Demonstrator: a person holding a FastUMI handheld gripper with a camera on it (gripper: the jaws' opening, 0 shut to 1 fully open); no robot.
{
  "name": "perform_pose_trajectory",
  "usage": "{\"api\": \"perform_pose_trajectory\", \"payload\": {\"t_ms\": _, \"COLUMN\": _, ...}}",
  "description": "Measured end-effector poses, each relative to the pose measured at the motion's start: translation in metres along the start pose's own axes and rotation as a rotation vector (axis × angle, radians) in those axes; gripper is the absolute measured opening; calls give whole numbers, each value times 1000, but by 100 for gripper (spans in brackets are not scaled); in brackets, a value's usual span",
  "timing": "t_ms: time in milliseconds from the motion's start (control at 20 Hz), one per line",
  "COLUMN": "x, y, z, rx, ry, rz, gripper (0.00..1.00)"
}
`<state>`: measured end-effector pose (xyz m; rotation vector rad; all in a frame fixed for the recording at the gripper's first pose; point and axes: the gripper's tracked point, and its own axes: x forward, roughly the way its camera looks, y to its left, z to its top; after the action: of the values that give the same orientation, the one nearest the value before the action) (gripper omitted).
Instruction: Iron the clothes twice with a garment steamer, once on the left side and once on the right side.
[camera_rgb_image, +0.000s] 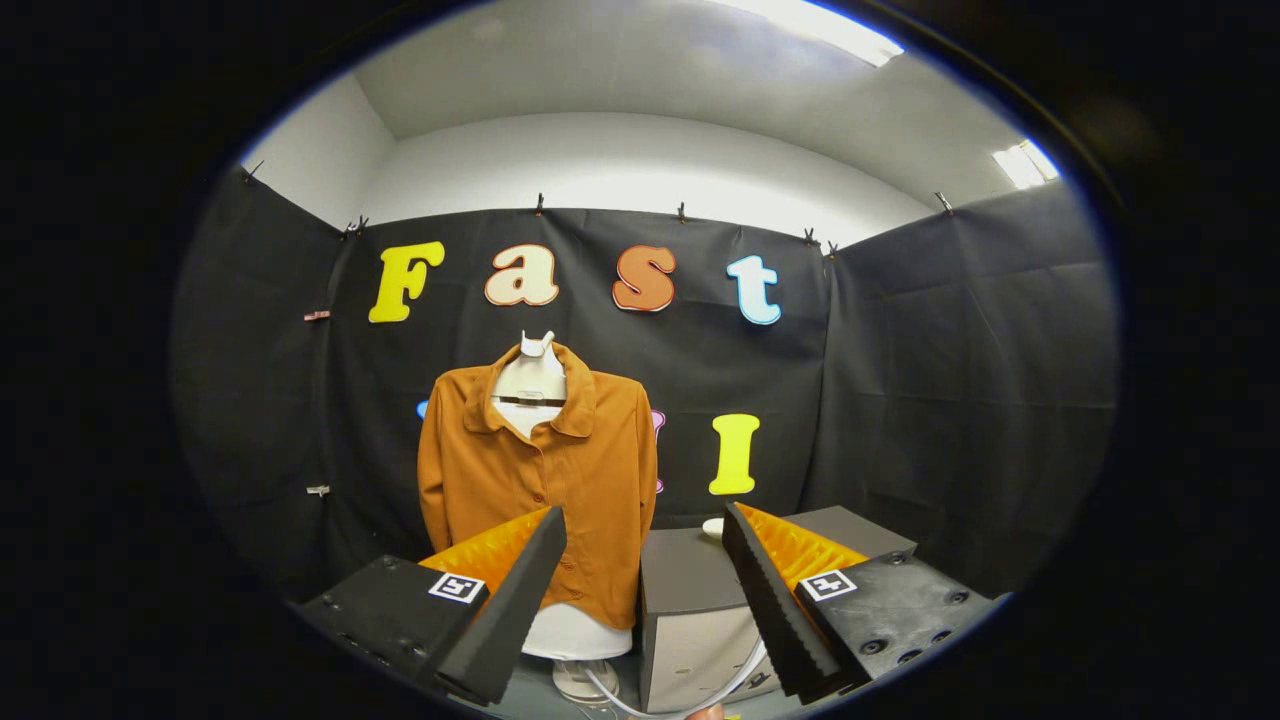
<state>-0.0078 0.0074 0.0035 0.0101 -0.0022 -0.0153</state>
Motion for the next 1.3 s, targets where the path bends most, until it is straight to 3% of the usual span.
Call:
{"api": "perform_pose_trajectory", "payload": {"t_ms": 400, "x": 14, "y": -3, "z": -4, "rx": 26, "ry": 24, "rz": -2, "gripper": 98}}
{"api": "perform_pose_trajectory", "payload": {"t_ms": 750, "x": 54, "y": -27, "z": -15, "rx": 39, "ry": 71, "rz": 4, "gripper": 98}}
{"api": "perform_pose_trajectory", "payload": {"t_ms": 1050, "x": 103, "y": -65, "z": -49, "rx": 77, "ry": 223, "rz": -18, "gripper": 98}}
{"api": "perform_pose_trajectory", "payload": {"t_ms": 1300, "x": 150, "y": -101, "z": -84, "rx": 37, "ry": 361, "rz": 6, "gripper": 99}}
